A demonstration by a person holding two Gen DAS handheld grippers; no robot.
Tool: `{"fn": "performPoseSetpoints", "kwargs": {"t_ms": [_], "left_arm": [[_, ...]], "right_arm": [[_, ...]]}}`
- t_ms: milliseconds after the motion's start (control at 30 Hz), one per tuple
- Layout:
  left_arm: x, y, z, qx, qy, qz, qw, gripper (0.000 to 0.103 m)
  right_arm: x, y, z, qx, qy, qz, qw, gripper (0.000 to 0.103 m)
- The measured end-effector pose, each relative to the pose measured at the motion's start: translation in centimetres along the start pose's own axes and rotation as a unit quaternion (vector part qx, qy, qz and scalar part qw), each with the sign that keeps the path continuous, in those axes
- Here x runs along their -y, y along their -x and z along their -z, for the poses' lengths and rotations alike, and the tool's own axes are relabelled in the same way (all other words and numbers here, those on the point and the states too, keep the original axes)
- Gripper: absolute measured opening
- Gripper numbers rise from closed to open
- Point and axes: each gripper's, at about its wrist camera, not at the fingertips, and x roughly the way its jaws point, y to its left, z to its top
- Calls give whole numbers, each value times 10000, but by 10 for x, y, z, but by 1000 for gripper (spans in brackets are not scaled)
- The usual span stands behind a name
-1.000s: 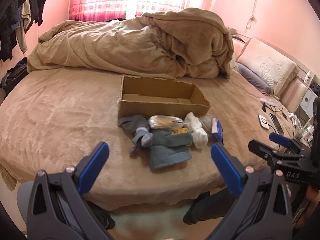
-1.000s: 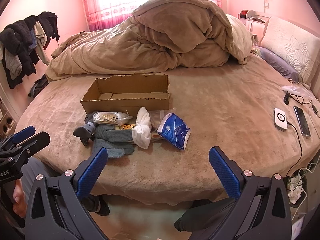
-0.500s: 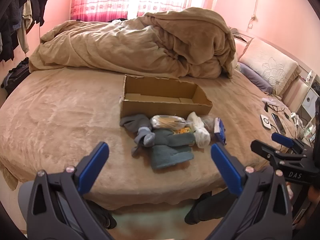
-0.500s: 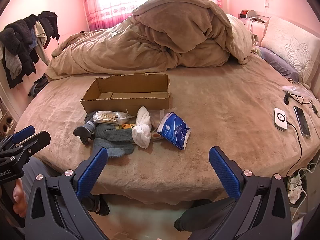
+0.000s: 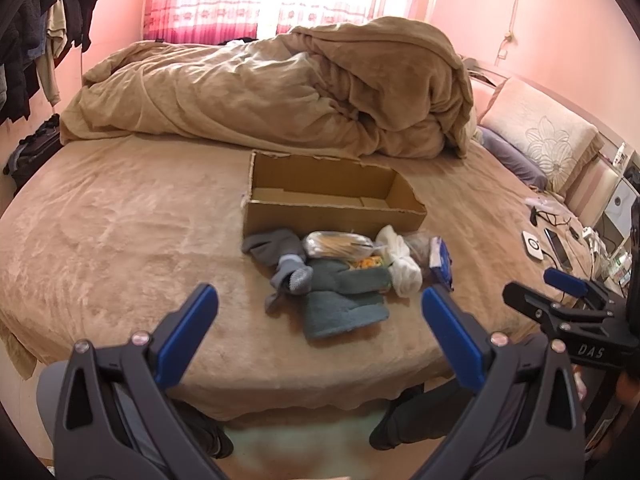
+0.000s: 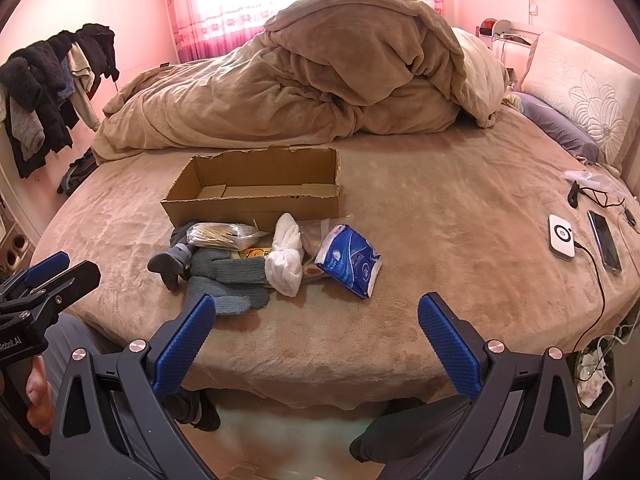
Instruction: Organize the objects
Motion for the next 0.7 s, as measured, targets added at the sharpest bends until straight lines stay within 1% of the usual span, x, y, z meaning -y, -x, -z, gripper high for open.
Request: {"fn": "performPoseSetpoints", "kwargs": {"t_ms": [700], "left_arm": [[3, -17, -1, -130, -123, -51, 9998, 102]], "right_arm": [[2, -8, 0, -51, -15, -2, 10000, 103]]}}
